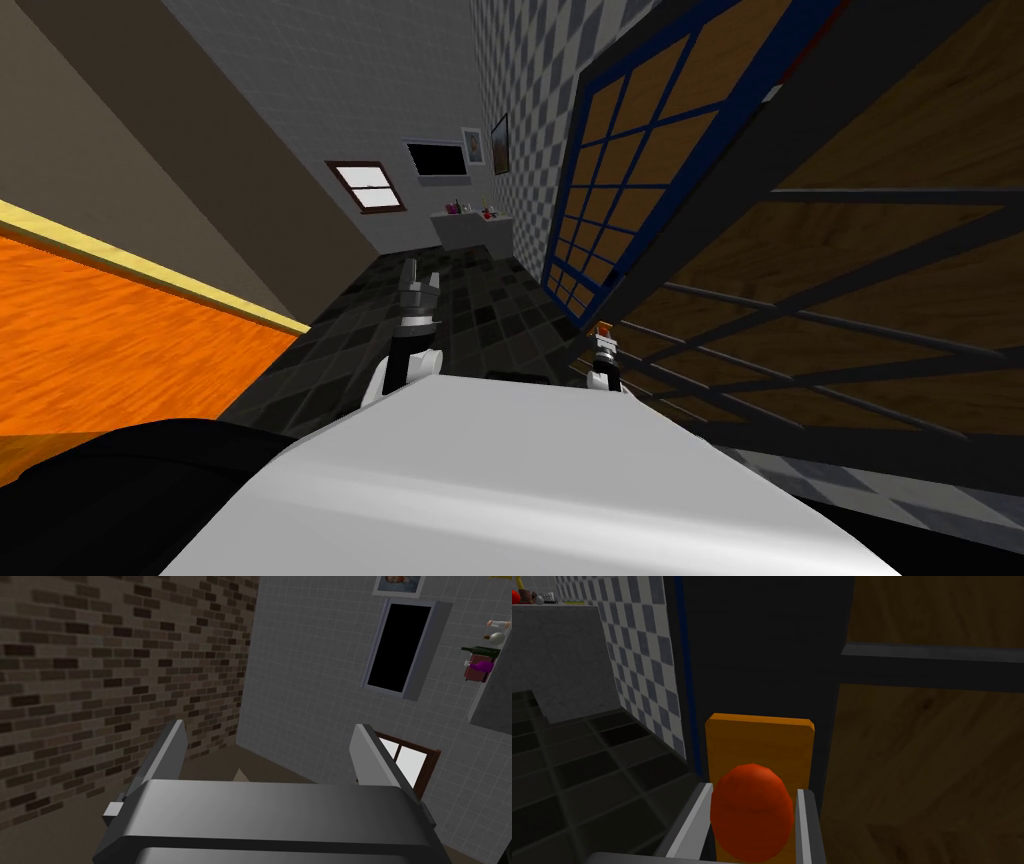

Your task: Pull the door open

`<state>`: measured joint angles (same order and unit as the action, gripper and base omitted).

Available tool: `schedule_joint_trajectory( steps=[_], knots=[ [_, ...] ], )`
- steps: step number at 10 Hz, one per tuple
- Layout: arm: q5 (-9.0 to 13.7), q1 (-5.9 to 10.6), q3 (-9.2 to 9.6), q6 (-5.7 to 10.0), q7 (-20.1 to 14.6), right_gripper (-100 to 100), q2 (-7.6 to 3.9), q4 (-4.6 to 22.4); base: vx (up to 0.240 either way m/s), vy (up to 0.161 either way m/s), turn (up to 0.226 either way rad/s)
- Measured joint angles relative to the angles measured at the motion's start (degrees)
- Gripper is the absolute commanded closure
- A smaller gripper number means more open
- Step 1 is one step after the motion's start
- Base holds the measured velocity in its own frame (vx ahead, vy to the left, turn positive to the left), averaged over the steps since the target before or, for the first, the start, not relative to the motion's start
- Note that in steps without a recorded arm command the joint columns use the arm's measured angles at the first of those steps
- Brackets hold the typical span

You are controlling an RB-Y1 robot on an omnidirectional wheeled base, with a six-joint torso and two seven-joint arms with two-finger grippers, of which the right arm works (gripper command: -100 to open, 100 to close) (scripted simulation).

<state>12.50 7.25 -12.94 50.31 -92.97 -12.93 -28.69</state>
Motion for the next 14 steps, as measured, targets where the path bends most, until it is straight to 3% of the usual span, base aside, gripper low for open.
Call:
schedule_joint_trajectory(
  steps=[9,14],
  knots=[
    [-3.65,-1.14,4.85,1.09,-4.91,100,-1.37,0.13,-0.206,-0.009,0.059],
    [-5.94,-0.83,7.54,2.93,-8.09,100,-2.75,1.00,-0.190,-0.031,0.053]
  ],
)
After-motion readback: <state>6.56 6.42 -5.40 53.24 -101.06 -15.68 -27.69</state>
